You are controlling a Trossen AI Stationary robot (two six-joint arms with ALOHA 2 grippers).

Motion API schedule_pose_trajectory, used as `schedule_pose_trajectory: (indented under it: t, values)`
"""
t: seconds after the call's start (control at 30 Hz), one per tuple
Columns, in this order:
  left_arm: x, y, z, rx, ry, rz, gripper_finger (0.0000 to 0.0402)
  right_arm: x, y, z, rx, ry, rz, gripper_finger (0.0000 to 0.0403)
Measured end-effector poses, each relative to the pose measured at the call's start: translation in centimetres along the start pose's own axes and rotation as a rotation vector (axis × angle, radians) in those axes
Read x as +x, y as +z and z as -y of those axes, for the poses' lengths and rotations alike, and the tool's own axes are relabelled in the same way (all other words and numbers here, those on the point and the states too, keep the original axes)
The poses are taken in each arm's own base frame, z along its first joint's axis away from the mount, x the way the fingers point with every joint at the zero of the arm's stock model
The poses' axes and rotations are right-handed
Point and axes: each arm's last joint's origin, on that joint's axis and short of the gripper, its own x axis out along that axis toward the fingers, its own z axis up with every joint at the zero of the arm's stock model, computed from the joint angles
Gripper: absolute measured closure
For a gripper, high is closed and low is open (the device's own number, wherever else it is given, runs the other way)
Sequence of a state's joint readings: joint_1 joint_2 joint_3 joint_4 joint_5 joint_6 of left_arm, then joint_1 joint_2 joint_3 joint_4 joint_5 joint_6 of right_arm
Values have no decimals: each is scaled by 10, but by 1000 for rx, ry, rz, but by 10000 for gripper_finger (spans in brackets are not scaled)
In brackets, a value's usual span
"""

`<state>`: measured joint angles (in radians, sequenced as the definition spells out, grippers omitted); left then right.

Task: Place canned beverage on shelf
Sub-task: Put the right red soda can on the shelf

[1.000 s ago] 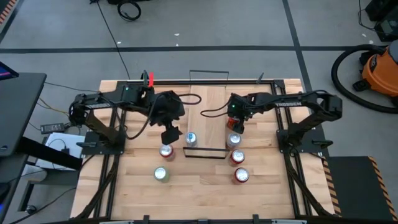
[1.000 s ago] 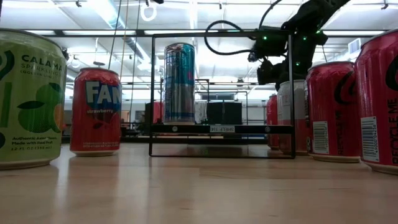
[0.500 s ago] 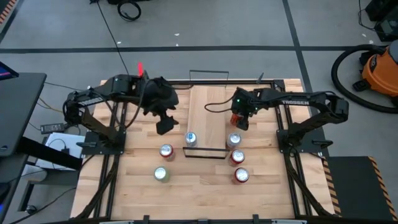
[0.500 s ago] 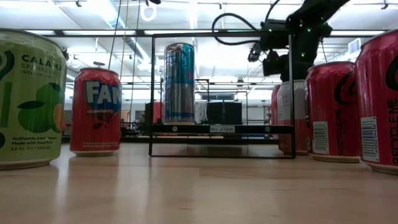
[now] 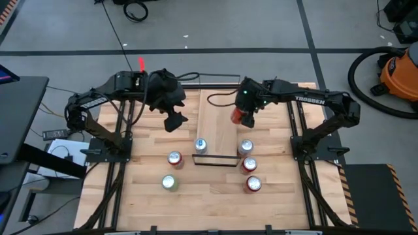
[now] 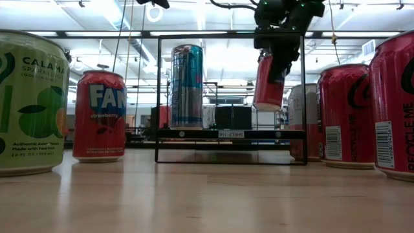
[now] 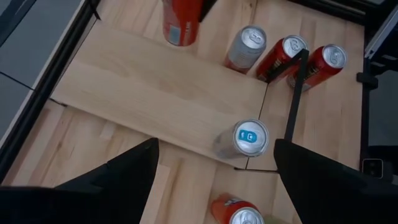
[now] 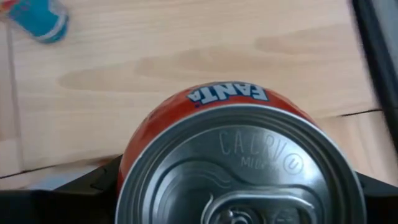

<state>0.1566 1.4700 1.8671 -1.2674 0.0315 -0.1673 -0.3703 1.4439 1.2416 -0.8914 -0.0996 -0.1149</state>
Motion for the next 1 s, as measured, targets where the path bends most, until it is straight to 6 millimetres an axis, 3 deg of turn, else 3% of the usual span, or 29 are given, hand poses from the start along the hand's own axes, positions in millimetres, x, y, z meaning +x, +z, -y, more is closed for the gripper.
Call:
schedule_pose_trajectory:
  t: [0.5,1.0]
  values:
    - [0,0,-1,19,7,-3,72,18,23,-59,-83,90,-56,77]
    - [0,-1,-1,40,9,-15,72,55,21,-78,-125,89,-167,77]
